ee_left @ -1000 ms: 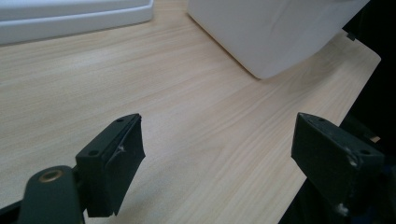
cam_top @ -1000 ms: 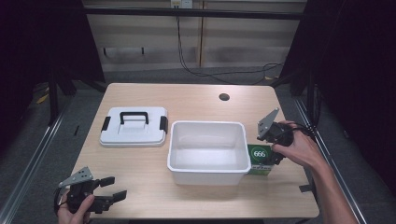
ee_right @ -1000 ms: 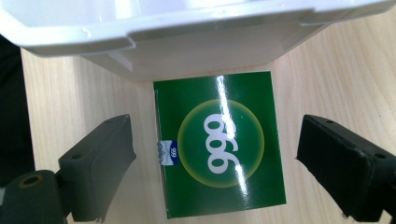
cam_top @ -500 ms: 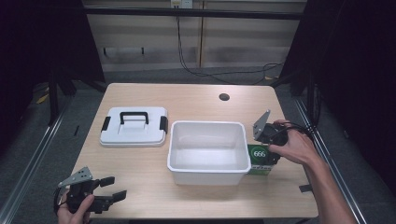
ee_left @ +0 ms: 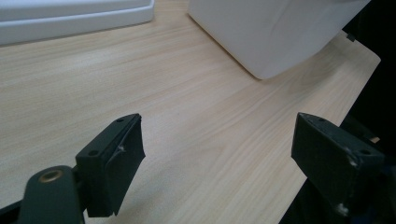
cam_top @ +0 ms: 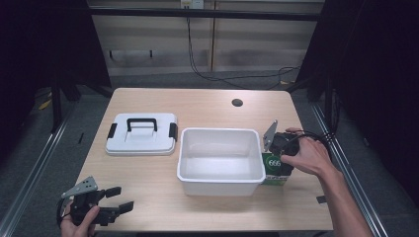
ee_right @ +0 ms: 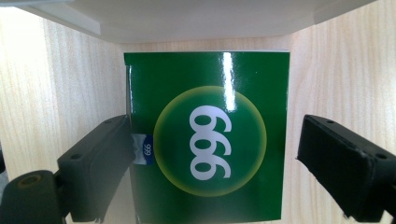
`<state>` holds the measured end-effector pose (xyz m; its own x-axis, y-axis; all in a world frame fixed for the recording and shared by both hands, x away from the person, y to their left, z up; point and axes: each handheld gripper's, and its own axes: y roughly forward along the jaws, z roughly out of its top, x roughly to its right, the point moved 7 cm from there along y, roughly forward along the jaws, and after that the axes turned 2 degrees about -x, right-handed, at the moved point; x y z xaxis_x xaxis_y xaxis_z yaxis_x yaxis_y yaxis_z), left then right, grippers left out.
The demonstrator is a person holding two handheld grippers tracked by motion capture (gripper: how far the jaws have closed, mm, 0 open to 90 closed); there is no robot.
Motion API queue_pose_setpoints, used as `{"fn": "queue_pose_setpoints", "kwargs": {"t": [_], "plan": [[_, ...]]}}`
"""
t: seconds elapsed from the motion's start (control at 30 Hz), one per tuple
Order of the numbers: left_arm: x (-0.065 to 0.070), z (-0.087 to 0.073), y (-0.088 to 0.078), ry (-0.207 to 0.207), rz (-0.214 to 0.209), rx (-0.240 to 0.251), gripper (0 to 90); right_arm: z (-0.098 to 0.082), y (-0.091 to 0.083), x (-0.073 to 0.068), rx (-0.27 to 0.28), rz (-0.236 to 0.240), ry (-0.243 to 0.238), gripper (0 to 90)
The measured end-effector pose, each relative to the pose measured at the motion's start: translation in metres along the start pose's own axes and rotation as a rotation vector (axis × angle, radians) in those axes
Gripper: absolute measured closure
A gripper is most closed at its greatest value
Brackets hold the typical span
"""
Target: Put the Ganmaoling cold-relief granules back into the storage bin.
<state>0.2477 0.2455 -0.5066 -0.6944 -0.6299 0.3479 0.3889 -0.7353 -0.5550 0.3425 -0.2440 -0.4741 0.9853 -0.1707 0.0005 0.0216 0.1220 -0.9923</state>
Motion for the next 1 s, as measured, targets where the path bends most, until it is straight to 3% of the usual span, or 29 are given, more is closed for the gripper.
{"fn": "queue_pose_setpoints", "kwargs": {"t": [0.17,0.43,0.57,1.0], "plan": [[-0.0002,0.0,-0.0001,-0.001,0.0,0.001,17.0,0.001,-0.0014,-0.0015,-0.001,0.003,-0.01,11.9],[-0.0001,0.0,-0.0001,0.0,0.0,0.001,17.0,-0.0011,0.0012,-0.0046,-0.018,0.052,0.014,10.6],[0.0002,0.0001,-0.0002,0.001,0.0,-0.001,16.9,0.0001,0.0035,-0.0038,-0.017,0.068,-0.009,14.2],[0.0003,0.0001,0.0,0.0,-0.001,-0.001,16.9,-0.0036,-0.0036,-0.0028,0.016,0.103,0.047,11.1]]}}
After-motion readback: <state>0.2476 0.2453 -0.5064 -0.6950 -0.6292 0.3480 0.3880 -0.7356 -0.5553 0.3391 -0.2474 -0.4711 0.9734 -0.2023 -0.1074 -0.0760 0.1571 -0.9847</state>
